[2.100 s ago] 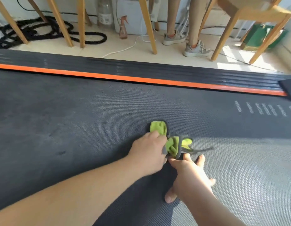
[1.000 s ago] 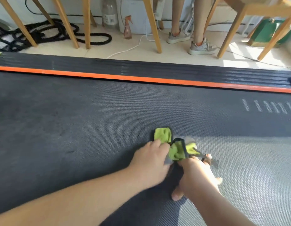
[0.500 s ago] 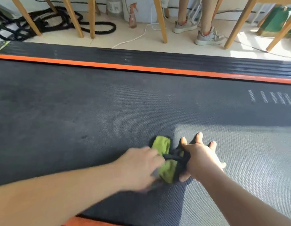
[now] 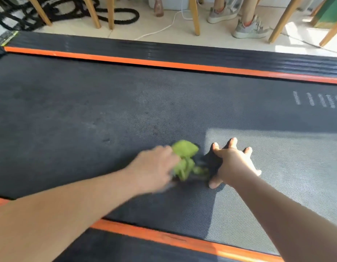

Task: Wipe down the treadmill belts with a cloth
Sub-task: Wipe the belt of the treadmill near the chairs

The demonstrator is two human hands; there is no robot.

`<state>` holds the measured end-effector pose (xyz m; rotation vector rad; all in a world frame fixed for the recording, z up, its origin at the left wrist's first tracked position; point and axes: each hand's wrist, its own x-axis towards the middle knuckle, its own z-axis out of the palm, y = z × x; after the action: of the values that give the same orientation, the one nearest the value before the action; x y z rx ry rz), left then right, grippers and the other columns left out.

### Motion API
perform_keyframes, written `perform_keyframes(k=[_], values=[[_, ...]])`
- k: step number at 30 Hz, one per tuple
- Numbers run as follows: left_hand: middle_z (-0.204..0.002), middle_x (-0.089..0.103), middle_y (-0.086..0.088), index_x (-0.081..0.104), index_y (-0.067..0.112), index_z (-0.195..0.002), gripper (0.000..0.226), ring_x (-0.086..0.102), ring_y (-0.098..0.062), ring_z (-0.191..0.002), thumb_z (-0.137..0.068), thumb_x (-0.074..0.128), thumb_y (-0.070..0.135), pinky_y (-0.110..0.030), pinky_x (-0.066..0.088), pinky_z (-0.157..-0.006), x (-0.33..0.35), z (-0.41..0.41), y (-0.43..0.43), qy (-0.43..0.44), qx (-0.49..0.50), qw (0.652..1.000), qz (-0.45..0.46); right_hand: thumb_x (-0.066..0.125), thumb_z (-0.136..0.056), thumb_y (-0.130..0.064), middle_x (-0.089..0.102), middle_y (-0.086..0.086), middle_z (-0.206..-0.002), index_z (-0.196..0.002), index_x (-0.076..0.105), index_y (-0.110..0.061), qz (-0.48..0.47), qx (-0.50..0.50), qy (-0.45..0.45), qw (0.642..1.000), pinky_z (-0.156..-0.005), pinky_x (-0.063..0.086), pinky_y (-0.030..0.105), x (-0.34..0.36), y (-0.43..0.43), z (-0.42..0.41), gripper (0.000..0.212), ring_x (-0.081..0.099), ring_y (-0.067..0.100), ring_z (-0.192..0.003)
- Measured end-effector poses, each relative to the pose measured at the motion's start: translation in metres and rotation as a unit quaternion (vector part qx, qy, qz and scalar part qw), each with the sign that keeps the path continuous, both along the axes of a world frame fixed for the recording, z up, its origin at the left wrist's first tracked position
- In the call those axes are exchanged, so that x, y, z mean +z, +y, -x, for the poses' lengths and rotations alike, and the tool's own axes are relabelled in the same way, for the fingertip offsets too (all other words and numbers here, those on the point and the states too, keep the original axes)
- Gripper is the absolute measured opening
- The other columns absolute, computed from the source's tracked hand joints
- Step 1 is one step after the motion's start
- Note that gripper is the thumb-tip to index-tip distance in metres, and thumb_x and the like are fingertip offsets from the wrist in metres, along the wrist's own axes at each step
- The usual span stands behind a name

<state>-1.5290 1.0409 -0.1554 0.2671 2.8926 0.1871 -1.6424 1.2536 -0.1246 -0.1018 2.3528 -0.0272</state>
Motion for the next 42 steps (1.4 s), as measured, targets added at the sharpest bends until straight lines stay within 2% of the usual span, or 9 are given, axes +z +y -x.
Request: perform_keyframes(k=[2, 4, 12, 17, 24, 30, 34, 38, 42], values=[[-0.113, 0.052, -0.009, 0.054, 0.018, -0.112, 0.028, 0.057, -0.035, -0.107, -0.096, 0.058, 0.041, -0.046, 0.052, -0.08, -0.001, 0.001, -0.024, 0.022, 0.229, 0.973, -0.021, 0.104, -0.046, -0.034, -0.022, -0.015, -0.164, -0.152, 0.015, -0.064, -0.002, -0.003, -0.006, 1.0, -0.103, 0.023, 0.085, 0.002, -0.001, -0.002, 0.142, -0.018, 0.039, -0.153], [-0.113, 0.053, -0.008, 0.05, 0.02, -0.108, 0.03, 0.059, -0.033, -0.107, -0.097, 0.059, 0.047, -0.044, 0.05, -0.08, 0.003, -0.018, -0.01, 0.029, 0.31, 0.95, 0.012, 0.104, -0.046, -0.035, -0.022, -0.014, -0.165, -0.152, 0.013, -0.064, -0.006, -0.006, -0.013, 1.0, -0.102, 0.023, 0.086, 0.005, -0.003, -0.003, 0.143, -0.019, 0.039, -0.154], [-0.124, 0.048, -0.001, 0.05, 0.027, -0.124, 0.036, 0.052, -0.026, -0.119, -0.092, 0.062, 0.039, -0.044, 0.051, -0.088, 0.018, -0.069, 0.017, -0.066, 0.01, 0.998, -0.012, 0.103, -0.047, -0.039, -0.019, -0.013, -0.166, -0.153, 0.015, -0.064, -0.002, 0.005, 0.01, 1.0, -0.102, 0.025, 0.084, 0.009, 0.001, -0.012, 0.14, -0.017, 0.039, -0.154], [-0.108, 0.056, -0.015, 0.055, 0.015, -0.108, 0.032, 0.061, -0.041, -0.101, -0.092, 0.063, 0.042, -0.049, 0.052, -0.085, 0.002, -0.064, 0.005, 0.047, 0.414, 0.909, -0.019, 0.104, -0.044, -0.042, -0.021, -0.012, -0.166, -0.152, 0.011, -0.065, -0.024, 0.004, -0.008, 1.0, -0.101, 0.025, 0.085, 0.006, -0.002, -0.007, 0.144, -0.019, 0.041, -0.154], [-0.118, 0.052, -0.001, 0.052, 0.025, -0.12, 0.041, 0.056, -0.028, -0.117, -0.092, 0.058, 0.054, -0.046, 0.053, -0.091, 0.009, -0.078, 0.025, -0.045, 0.094, 0.993, -0.056, 0.103, -0.046, -0.042, -0.017, -0.012, -0.165, -0.151, 0.011, -0.066, -0.018, 0.004, -0.006, 1.0, -0.103, 0.026, 0.084, 0.008, -0.002, -0.008, 0.142, -0.017, 0.039, -0.154], [-0.111, 0.06, -0.015, 0.054, 0.014, -0.108, 0.035, 0.064, -0.039, -0.103, -0.094, 0.063, 0.046, -0.046, 0.052, -0.085, 0.006, -0.05, -0.01, 0.035, 0.427, 0.904, -0.006, 0.104, -0.044, -0.039, -0.016, -0.012, -0.165, -0.151, 0.013, -0.065, -0.015, 0.002, -0.001, 1.0, -0.1, 0.028, 0.084, 0.002, -0.001, -0.006, 0.143, -0.017, 0.038, -0.154], [-0.11, 0.061, -0.006, 0.051, 0.023, -0.108, 0.035, 0.065, -0.032, -0.103, -0.093, 0.058, 0.054, -0.042, 0.051, -0.083, 0.014, -0.08, 0.053, -0.006, 0.23, 0.972, -0.041, 0.105, -0.043, -0.038, -0.013, -0.011, -0.165, -0.151, 0.019, -0.064, -0.012, 0.004, 0.01, 1.0, -0.099, 0.029, 0.084, 0.002, 0.0, -0.007, 0.14, -0.014, 0.039, -0.154], [-0.115, 0.055, -0.004, 0.052, 0.025, -0.111, 0.032, 0.059, -0.03, -0.112, -0.092, 0.062, 0.048, -0.044, 0.051, -0.085, 0.02, -0.059, -0.006, -0.069, 0.059, 0.996, -0.01, 0.104, -0.042, -0.042, -0.01, -0.012, -0.163, -0.15, 0.018, -0.065, -0.014, 0.011, 0.014, 1.0, -0.099, 0.032, 0.082, 0.001, 0.0, -0.009, 0.14, -0.011, 0.039, -0.153], [-0.117, 0.057, -0.015, 0.054, 0.016, -0.112, 0.034, 0.061, -0.039, -0.109, -0.096, 0.061, 0.045, -0.046, 0.05, -0.088, 0.014, -0.038, -0.036, 0.006, 0.381, 0.924, 0.001, 0.104, -0.041, -0.041, -0.01, -0.012, -0.163, -0.15, 0.018, -0.066, -0.01, 0.004, 0.015, 1.0, -0.099, 0.032, 0.082, -0.001, 0.0, -0.007, 0.141, -0.011, 0.039, -0.153]])
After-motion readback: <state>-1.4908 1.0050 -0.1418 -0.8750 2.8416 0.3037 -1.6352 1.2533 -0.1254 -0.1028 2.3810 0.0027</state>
